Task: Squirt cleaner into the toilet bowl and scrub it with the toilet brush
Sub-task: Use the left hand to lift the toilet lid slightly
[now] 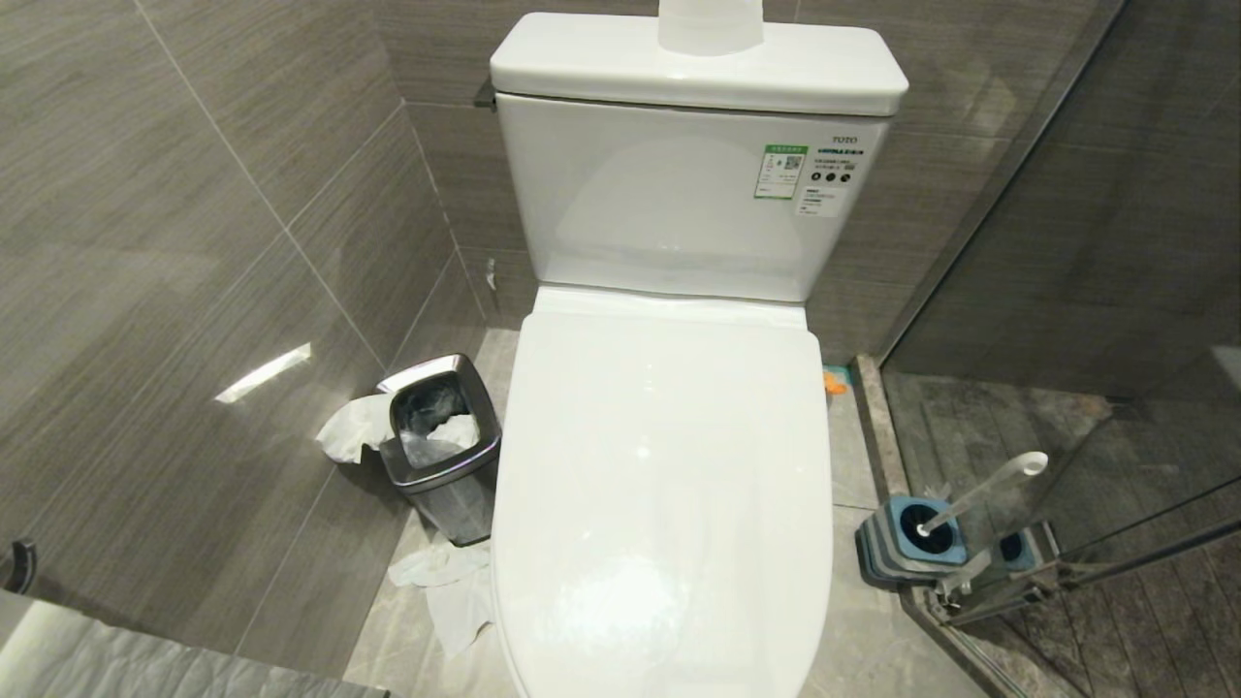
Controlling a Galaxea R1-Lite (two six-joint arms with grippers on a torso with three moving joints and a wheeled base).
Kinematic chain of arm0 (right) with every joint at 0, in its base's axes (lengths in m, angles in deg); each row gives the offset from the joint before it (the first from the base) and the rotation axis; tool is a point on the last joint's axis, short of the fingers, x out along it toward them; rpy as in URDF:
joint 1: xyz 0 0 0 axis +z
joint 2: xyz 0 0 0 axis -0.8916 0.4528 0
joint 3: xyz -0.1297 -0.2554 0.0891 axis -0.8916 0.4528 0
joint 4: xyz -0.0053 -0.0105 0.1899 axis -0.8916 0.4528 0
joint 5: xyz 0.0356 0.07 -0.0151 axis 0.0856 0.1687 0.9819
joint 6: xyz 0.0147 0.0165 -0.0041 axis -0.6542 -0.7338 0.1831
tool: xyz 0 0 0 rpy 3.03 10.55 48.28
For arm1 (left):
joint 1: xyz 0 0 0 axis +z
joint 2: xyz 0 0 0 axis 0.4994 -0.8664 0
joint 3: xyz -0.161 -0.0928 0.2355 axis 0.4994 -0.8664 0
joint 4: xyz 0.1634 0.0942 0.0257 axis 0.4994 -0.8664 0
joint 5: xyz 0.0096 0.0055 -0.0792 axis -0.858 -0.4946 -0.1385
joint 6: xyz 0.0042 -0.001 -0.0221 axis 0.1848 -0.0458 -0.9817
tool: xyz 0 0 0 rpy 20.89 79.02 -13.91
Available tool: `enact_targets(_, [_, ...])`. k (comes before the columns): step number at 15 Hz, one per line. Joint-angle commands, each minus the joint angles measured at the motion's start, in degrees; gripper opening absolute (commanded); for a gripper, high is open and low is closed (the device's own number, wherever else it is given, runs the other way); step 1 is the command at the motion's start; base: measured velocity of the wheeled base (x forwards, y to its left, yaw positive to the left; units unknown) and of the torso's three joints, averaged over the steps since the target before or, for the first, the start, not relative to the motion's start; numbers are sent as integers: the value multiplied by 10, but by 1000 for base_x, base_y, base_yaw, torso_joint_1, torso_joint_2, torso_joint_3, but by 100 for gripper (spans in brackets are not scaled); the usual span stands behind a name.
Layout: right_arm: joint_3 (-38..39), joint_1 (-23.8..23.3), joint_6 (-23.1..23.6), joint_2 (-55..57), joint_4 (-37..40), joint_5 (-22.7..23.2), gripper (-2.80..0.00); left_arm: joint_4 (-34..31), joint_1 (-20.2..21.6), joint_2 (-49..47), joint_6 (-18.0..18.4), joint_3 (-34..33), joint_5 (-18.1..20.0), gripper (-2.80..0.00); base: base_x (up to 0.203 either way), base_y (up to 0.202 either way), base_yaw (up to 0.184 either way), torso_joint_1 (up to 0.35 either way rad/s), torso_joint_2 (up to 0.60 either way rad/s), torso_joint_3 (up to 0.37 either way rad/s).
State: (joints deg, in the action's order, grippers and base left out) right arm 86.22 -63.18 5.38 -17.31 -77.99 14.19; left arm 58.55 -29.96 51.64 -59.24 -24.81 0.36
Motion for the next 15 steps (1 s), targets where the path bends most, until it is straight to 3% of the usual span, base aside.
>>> enact_targets(1, [0,0,0,0,1,0,-280,-4,0,0,0,11,2,-280,0,0,0,0,0,0])
enact_targets(6, [0,0,0,0,1,0,-280,-23,0,-33,9,60,2,-280,0,0,0,0,0,0])
enact_targets(11, [0,0,0,0,0,0,-280,-29,0,-158,11,137,4,-280,0,0,0,0,0,0])
enact_targets(15, [0,0,0,0,1,0,-280,-26,-15,-253,36,182,4,-280,0,0,0,0,0,0])
